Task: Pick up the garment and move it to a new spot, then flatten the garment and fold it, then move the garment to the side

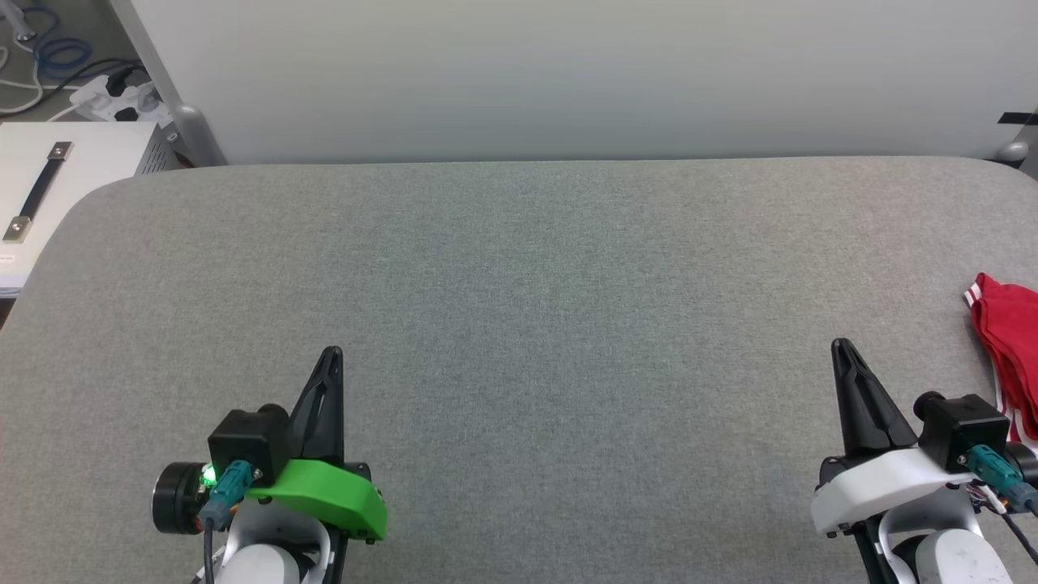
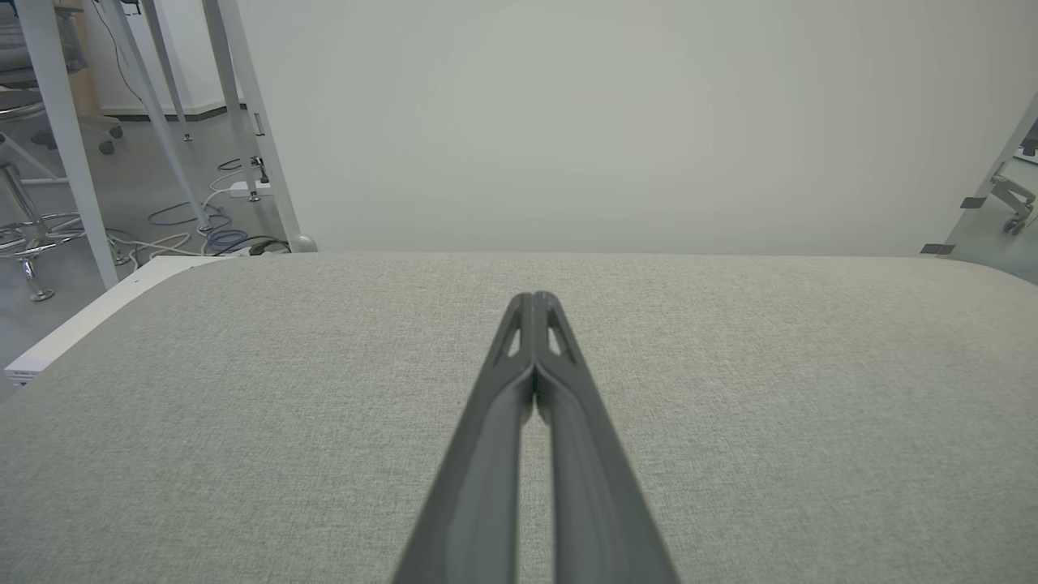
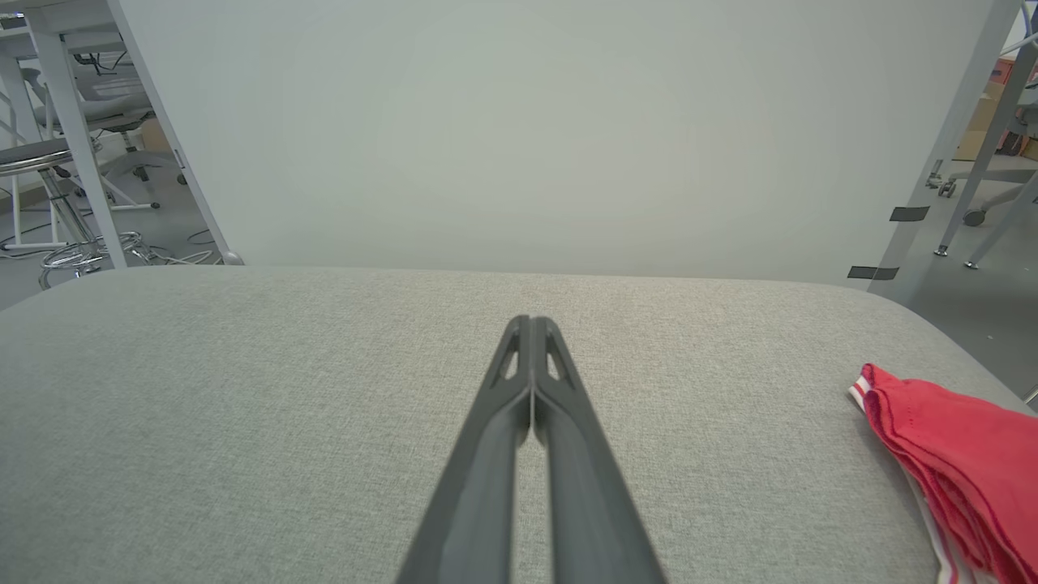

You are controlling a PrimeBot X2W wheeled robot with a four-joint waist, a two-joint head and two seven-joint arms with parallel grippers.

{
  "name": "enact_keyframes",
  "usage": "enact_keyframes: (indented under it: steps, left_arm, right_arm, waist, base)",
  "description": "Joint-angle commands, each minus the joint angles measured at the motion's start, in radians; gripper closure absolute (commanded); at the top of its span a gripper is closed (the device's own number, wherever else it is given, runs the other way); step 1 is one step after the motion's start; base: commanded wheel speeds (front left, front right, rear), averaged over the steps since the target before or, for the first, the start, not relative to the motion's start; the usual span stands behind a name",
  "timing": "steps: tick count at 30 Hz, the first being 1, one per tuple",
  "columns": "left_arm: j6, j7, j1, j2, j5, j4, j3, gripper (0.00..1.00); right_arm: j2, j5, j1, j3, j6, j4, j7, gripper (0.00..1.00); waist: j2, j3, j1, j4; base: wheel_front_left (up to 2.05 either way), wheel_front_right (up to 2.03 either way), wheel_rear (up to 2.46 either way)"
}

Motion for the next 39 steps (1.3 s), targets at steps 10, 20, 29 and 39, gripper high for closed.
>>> enact_keyframes:
  steps: [10,20,29,39]
  left_arm:
    - [0.017,0.023,0.019,-0.006,0.028,-0.017,0.008,1.00]
    - [0.027,0.043,0.022,-0.007,0.044,-0.026,0.012,1.00]
    - [0.037,0.061,0.024,-0.007,0.059,-0.035,0.017,1.00]
    - [0.047,0.081,0.027,-0.008,0.075,-0.045,0.022,1.00]
  right_arm:
    - [0.011,-0.025,0.014,0.001,-0.001,-0.015,0.025,1.00]
    - [0.017,-0.041,0.019,0.002,-0.001,-0.022,0.045,1.00]
    - [0.022,-0.055,0.024,0.002,-0.001,-0.029,0.063,1.00]
    - [0.027,-0.070,0.029,0.003,-0.001,-0.037,0.083,1.00]
  waist:
    - [0.0000,-0.006,0.0000,-0.002]
    - [0.0000,-0.011,0.0000,-0.003]
    - [0.0000,-0.016,0.0000,-0.004]
    - [0.0000,-0.022,0.0000,-0.006]
  base:
    - [0.00,0.00,0.00]
    - [0.00,0.00,0.00]
    - [0.00,0.00,0.00]
    - [0.00,0.00,0.00]
